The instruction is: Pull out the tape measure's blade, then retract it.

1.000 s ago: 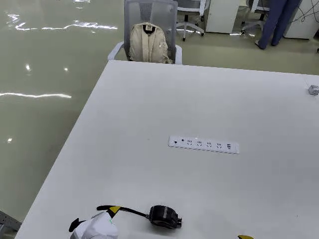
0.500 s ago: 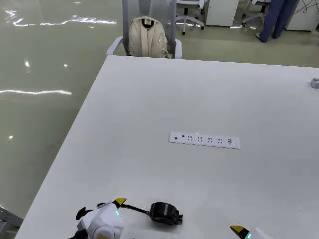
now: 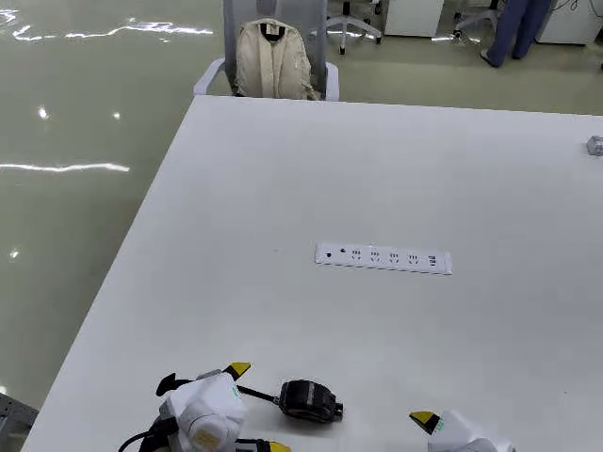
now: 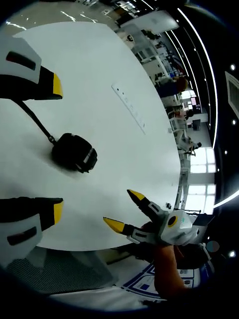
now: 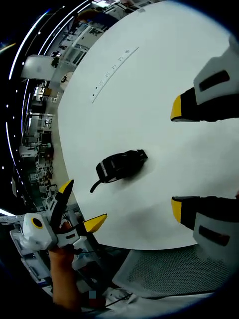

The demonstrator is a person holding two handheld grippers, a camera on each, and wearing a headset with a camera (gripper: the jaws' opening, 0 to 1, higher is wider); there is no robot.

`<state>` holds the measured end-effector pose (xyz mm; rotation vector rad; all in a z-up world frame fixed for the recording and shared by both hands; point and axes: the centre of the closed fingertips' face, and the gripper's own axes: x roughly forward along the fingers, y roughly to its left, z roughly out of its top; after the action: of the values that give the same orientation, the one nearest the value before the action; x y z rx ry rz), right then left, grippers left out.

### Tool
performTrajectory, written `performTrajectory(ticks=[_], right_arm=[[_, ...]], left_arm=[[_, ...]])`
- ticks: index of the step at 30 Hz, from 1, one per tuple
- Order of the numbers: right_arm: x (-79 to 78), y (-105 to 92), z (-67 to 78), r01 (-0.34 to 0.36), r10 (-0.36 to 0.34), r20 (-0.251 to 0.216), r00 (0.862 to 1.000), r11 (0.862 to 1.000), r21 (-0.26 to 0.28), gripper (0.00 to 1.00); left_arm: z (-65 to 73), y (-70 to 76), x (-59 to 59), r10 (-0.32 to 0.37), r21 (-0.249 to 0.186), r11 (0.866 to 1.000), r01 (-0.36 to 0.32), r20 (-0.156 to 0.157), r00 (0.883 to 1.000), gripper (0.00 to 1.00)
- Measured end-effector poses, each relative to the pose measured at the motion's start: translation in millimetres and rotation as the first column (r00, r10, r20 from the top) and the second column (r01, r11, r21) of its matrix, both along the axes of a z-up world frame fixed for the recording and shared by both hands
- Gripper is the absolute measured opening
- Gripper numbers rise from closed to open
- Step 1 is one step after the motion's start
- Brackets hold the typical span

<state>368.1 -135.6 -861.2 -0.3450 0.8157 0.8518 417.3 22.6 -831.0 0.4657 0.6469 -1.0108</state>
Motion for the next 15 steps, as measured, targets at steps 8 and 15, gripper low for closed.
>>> performTrajectory(ticks=[8, 15], right_arm=[[7.5, 10.4, -7.7, -0.048, 0.048, -0.002, 0.999, 0.999, -0.012, 0.60], [9.4, 15.9, -16.1, -0.094, 0.094, -0.008, 0.996, 0.995, -0.030, 0.58]], left_arm=[[-8.0, -10.5, 3.4, -0.046, 0.016, 0.999, 0.046, -0.005, 0.999, 0.75], [-16.5, -18.8, 3.3, -0.088, 0.030, 0.996, 0.088, -0.018, 0.996, 0.73]])
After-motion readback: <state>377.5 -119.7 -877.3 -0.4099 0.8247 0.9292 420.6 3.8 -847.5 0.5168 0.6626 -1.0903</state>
